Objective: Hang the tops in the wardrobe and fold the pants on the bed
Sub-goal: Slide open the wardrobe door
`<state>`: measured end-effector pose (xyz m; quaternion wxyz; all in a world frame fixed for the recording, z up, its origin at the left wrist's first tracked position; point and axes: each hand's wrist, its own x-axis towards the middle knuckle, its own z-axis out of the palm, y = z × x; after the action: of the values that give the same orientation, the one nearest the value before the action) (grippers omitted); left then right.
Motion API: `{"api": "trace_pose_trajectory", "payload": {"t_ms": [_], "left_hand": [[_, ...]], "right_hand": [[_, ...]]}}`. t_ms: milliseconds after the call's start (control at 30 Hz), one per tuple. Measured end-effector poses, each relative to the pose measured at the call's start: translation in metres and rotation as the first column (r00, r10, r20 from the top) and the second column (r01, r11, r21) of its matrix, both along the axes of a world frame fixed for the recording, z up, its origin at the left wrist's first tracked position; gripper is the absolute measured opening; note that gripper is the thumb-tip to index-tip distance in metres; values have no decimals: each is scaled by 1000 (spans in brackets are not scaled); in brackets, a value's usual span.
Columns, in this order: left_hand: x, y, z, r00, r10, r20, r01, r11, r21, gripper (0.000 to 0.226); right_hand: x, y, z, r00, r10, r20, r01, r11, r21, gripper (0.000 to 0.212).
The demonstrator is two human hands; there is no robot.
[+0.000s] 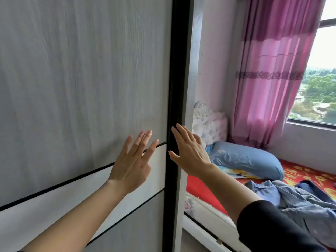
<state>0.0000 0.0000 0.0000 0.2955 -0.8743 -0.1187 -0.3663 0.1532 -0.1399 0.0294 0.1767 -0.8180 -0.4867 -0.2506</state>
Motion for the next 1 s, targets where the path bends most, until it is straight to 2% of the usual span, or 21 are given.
{"api": "trace_pose_trajectory", "payload": {"t_ms": [100, 300, 500, 600, 1000], "left_hand": [[5, 12, 0, 997, 65, 49, -68, 995, 75, 63], [10, 21, -8, 964, 214, 156, -235, 963, 131, 64], [12, 34, -15, 890, 410, 200, -452, 854, 257, 64], [9, 36, -10, 881, 425, 207, -470, 828, 306, 65], [-3, 35, -10, 867, 460, 191, -498, 805, 323, 64]], "right_hand": [[25, 28, 6, 956, 181, 231, -198, 979, 55, 80], [57, 78, 6, 743, 386, 546, -500, 863, 71, 81], [73, 100, 0, 665, 482, 571, -593, 805, 10, 87], [77, 105, 1, 641, 499, 583, -615, 788, 1, 88], [74, 121, -6, 585, 541, 603, -693, 720, 26, 88]]}}
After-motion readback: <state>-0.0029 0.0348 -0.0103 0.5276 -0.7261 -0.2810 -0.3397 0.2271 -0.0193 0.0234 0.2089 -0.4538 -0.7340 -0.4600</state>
